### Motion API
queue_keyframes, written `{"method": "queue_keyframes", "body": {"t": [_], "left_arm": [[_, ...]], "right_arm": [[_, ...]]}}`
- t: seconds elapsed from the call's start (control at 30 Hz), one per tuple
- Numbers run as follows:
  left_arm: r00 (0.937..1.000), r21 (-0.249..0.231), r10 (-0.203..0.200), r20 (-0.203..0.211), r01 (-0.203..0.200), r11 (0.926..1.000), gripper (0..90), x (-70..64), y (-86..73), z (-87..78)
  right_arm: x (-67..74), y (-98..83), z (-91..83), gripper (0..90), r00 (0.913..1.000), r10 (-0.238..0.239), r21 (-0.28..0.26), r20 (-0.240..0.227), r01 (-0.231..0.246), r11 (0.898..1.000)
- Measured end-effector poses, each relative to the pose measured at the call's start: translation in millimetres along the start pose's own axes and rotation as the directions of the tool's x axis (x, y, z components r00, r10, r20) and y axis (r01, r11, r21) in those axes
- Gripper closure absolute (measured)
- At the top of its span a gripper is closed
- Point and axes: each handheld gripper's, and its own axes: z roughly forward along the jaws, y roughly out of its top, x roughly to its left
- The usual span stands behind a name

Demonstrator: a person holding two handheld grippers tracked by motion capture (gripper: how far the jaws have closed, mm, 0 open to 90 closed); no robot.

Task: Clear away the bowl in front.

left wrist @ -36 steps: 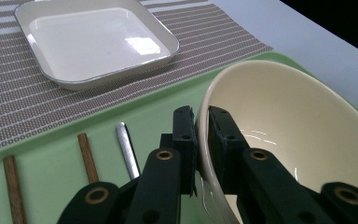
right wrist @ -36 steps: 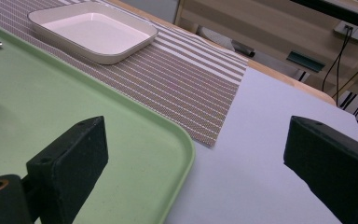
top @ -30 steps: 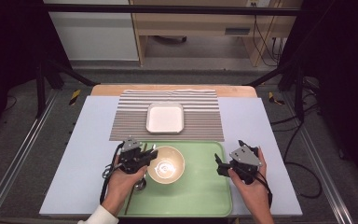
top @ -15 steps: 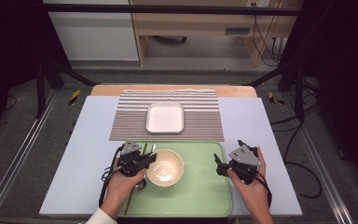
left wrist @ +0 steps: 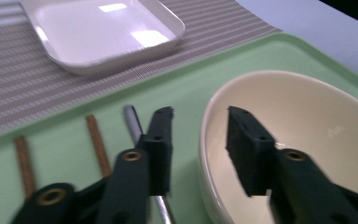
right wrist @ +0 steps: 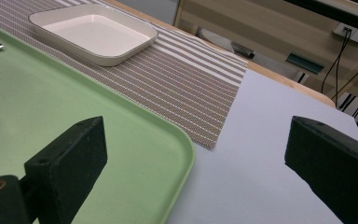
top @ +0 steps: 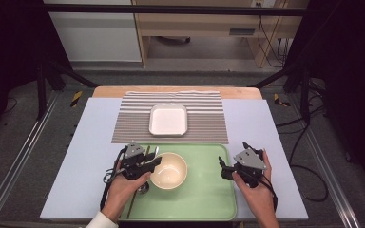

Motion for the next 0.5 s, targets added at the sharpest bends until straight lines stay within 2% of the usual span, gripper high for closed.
{"method": "queue_keyframes", "body": {"t": [0.07, 0.13, 0.23, 0.3, 0.37, 0.43, 0.5], "left_arm": [[0.9988, -0.016, 0.044, -0.023, -0.044, 0.9989, 46.7, -1.6, 4.8, -4.0], [0.9963, -0.028, 0.071, -0.048, -0.072, 0.997, 42.0, -1.2, 9.9, -8.1], [0.9929, -0.038, 0.071, -0.096, -0.074, 0.9965, 32.1, 1.2, 18.1, -8.8], [0.9897, -0.027, 0.1, -0.102, -0.103, 0.9943, 28.1, 2.1, 23.1, -8.0], [0.9828, -0.018, 0.133, -0.129, -0.136, 0.9905, 25.9, 1.6, 28.7, -7.1], [0.9813, -0.02, 0.142, -0.13, -0.145, 0.9892, 22.7, 2.2, 32.3, -6.1], [0.979, -0.027, 0.145, -0.143, -0.15, 0.9883, 21.3, 4.4, 45.5, -4.8]], "right_arm": [[-0.1, -0.2, 0.1, 5.6, 1.0, -0.001, 0.001, 0.001, 0.001, 1.0], [0.0, -0.1, 0.1, 5.2, 1.0, -0.001, 0.001, 0.002, 0.001, 1.0], [1.5, -0.2, 1.1, 5.2, 1.0, -0.004, 0.002, -0.003, 0.004, 1.0], [4.3, -0.8, 2.9, 5.1, 0.9998, -0.02, 0.011, -0.009, 0.02, 1.0], [5.6, 0.1, 2.7, 5.1, 0.9996, -0.025, 0.007, -0.011, 0.025, 1.0], [5.0, 0.8, 1.5, 5.1, 0.9998, -0.02, 0.001, -0.008, 0.02, 1.0], [3.5, 0.5, 0.8, 5.1, 0.9999, -0.016, -0.001, -0.002, 0.016, 1.0]]}}
